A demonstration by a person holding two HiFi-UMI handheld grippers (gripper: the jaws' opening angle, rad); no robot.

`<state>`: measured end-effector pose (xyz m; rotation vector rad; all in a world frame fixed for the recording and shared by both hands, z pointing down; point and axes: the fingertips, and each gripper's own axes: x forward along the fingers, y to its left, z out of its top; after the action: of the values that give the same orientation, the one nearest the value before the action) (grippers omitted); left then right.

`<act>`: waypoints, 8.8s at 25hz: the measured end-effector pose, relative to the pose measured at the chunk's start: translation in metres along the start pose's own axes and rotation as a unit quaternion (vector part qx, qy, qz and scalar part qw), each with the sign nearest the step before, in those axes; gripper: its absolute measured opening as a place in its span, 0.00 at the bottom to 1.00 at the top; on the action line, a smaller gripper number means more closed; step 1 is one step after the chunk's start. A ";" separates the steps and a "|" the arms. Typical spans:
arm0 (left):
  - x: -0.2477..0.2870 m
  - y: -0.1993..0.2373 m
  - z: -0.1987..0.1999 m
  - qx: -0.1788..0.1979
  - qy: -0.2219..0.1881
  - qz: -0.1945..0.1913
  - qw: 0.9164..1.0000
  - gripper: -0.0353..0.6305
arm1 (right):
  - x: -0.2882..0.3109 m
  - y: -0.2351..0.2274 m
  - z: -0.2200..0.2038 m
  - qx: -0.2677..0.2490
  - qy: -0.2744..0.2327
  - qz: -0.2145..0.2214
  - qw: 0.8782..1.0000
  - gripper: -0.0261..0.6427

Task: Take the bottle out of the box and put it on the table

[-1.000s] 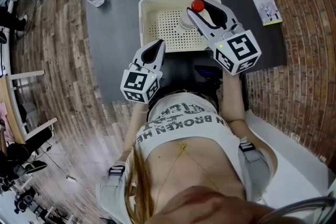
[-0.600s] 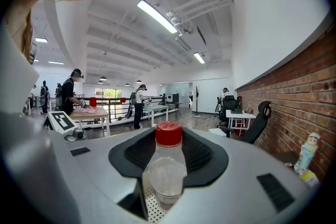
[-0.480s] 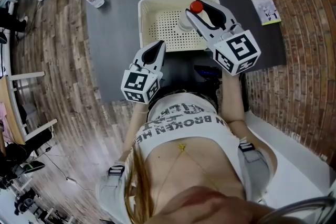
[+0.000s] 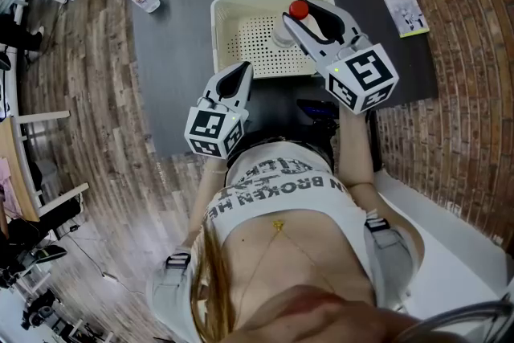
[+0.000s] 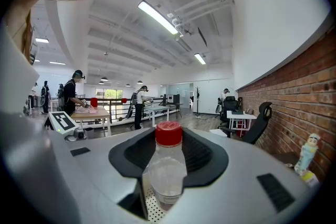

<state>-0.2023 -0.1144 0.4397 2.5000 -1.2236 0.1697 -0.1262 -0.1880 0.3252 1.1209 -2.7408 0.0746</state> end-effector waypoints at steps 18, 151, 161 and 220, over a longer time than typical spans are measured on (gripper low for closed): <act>0.006 -0.015 -0.006 -0.003 0.004 0.022 1.000 0.05 | -0.026 -0.013 -0.008 0.015 -0.014 0.013 1.000 0.27; 0.123 -0.134 -0.029 -0.050 0.030 0.126 0.990 0.05 | -0.147 -0.239 -0.215 0.027 0.083 -0.057 0.995 0.26; 0.124 -0.137 -0.028 -0.044 0.030 0.120 0.991 0.05 | -0.146 -0.237 -0.216 0.036 0.090 -0.051 0.994 0.26; 0.132 -0.202 0.056 0.059 -0.061 0.041 0.996 0.05 | -0.163 -0.084 -0.080 0.019 -0.040 0.167 0.985 0.05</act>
<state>0.0354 -0.1182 0.3693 2.5957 -1.4053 0.1151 0.0585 -0.1263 0.3724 0.6755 -2.9831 0.1300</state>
